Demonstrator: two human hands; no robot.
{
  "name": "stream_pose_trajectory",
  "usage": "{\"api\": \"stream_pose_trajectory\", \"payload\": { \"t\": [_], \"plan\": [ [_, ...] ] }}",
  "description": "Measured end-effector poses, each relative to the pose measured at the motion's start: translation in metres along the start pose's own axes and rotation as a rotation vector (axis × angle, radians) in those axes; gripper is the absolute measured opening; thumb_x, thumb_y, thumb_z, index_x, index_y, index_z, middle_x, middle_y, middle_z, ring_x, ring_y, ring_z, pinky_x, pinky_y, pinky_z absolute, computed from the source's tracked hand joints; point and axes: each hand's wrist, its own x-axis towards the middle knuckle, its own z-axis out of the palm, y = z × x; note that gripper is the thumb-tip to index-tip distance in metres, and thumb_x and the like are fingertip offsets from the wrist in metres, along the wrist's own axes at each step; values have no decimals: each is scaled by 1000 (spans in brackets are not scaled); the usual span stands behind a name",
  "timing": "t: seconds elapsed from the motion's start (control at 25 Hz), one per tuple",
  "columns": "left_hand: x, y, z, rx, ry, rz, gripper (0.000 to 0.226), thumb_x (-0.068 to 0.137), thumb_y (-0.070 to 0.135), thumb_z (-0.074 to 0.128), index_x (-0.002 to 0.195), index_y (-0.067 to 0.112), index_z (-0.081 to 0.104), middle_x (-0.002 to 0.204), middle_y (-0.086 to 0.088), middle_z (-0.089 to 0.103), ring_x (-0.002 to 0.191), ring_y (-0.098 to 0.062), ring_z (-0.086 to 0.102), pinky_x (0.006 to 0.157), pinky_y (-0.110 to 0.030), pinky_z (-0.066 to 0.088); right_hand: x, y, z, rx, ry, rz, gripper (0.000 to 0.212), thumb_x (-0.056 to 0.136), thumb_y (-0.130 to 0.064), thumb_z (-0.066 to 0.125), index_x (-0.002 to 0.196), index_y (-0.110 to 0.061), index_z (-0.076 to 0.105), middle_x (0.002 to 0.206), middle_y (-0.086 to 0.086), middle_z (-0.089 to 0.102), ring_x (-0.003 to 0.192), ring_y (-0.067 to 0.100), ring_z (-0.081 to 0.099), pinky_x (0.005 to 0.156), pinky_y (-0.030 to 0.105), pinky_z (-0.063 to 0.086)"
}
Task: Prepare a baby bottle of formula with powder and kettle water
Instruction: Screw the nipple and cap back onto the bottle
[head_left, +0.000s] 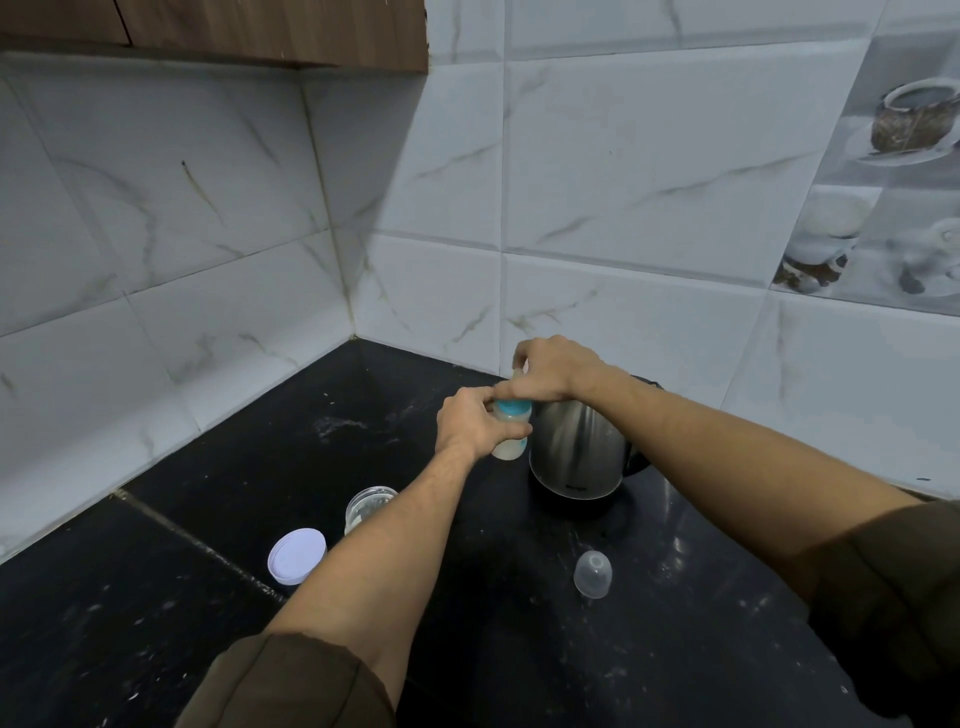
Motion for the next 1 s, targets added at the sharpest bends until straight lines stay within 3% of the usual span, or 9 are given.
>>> {"api": "stream_pose_trajectory", "payload": {
  "t": [0.04,0.12,0.28,0.36,0.44,0.56,0.72,0.88,1.0],
  "plan": [
    [0,1,0,-2,3,5,50,62,37,96,107,25,79,90,11,76,91,-9,73,84,-31,60,0,0,-3,4,-46,-33,53,82,-55,69,121,-19,66,102,1,70,94,23,68,80,36,58],
    [-2,3,-1,-2,0,10,47,63,36,96,105,25,79,88,10,76,89,-9,72,82,-30,60,0,1,-3,-27,-55,-54,44,80,-44,71,114,-16,70,97,2,72,93,24,70,73,33,57],
    [-5,3,-1,-18,-11,14,55,63,35,95,114,30,78,94,10,76,92,-7,71,83,-27,58,-5,1,2,-97,43,44,59,83,-73,64,73,-16,55,73,0,61,67,19,58,60,30,44],
    [-5,2,-2,-16,-11,19,52,62,35,95,112,32,78,94,10,76,92,-8,71,82,-27,58,-4,2,2,-20,5,40,60,81,-76,65,85,-16,63,82,1,67,76,20,64,68,33,52],
    [-5,3,-3,-14,-4,10,43,62,35,95,102,29,79,89,10,76,88,-9,72,79,-27,58,0,4,2,90,-68,-8,47,80,-56,75,103,-15,70,95,6,74,93,26,72,75,34,58],
    [-4,4,-3,-6,-17,16,41,63,35,96,99,28,78,87,11,76,85,-7,72,78,-27,58,3,7,2,97,-74,-32,33,74,-37,78,91,-10,75,84,9,75,80,27,72,61,30,51],
    [-4,4,-1,-10,-22,23,35,63,33,94,94,27,79,84,10,76,85,-7,72,78,-28,59,2,3,9,41,38,32,41,74,-46,78,66,-10,58,61,2,57,58,19,53,50,27,38],
    [-4,5,0,-43,-9,31,40,62,33,95,99,29,81,86,11,77,87,-6,72,80,-27,60,1,-5,19,54,191,69,60,76,-60,77,63,-13,43,61,0,48,59,18,48,50,29,35],
    [-3,5,-3,-53,0,14,37,62,34,96,95,26,80,83,11,76,84,-6,72,73,-25,57,1,-2,22,141,169,54,51,77,-56,78,70,-12,53,67,1,54,70,22,57,55,29,39]
  ]
}}
